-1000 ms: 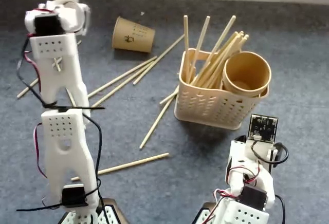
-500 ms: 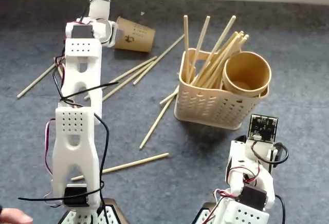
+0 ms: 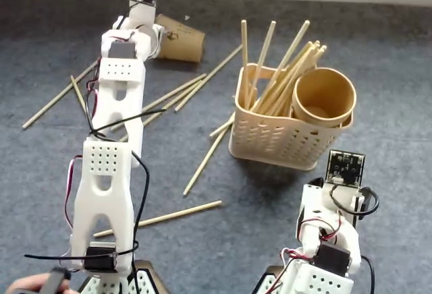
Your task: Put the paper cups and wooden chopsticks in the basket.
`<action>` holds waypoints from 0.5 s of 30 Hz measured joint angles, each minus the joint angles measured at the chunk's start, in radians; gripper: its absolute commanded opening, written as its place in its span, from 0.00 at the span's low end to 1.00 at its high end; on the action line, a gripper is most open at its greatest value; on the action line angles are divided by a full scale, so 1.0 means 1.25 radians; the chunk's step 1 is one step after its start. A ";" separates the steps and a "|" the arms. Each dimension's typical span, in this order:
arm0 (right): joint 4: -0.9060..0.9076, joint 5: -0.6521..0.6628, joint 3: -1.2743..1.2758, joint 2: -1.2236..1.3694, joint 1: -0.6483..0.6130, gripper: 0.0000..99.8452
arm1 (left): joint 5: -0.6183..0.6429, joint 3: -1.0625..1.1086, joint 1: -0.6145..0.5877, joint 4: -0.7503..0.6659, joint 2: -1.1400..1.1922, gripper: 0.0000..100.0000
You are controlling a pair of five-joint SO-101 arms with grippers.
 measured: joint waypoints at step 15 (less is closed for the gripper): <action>0.000 0.000 0.000 0.000 0.000 0.34 | -0.002 -0.263 -0.072 0.663 -0.007 0.19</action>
